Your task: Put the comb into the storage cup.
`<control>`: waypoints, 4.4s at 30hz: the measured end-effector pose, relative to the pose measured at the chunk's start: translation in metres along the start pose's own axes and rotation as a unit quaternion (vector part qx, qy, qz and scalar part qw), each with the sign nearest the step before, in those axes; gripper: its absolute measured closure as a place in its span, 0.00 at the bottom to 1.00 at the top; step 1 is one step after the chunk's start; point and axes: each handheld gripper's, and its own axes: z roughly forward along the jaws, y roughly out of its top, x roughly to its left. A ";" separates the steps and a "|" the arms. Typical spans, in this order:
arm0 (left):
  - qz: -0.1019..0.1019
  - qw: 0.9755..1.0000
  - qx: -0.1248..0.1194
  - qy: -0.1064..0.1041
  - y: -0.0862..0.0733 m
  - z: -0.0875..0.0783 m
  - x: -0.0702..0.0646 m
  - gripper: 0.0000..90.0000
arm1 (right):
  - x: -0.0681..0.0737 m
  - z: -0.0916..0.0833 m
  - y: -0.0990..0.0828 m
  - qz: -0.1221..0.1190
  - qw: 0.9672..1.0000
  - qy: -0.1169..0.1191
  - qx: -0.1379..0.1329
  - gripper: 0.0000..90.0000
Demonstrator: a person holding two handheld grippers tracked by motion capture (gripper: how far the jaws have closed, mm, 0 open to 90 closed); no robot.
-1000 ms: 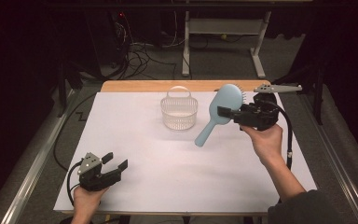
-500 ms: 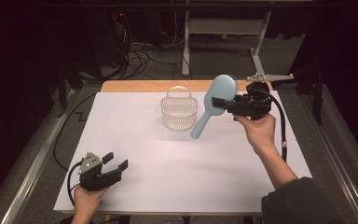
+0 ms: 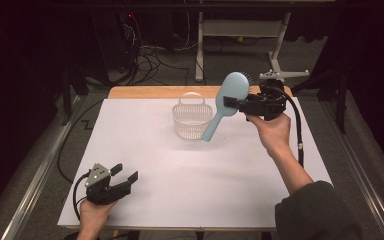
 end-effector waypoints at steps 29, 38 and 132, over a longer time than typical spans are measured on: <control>0.001 1.000 0.001 -0.002 0.000 0.000 0.000 0.37 | -0.015 0.034 0.021 0.014 0.999 -0.039 -0.004 0.62; -0.003 1.000 0.001 -0.005 0.000 0.000 0.002 0.37 | -0.016 0.044 0.029 0.018 0.998 -0.056 -0.004 0.62; 0.009 1.000 0.004 -0.006 0.001 -0.001 0.000 0.37 | -0.018 0.138 -0.016 0.011 0.992 -0.110 0.069 0.55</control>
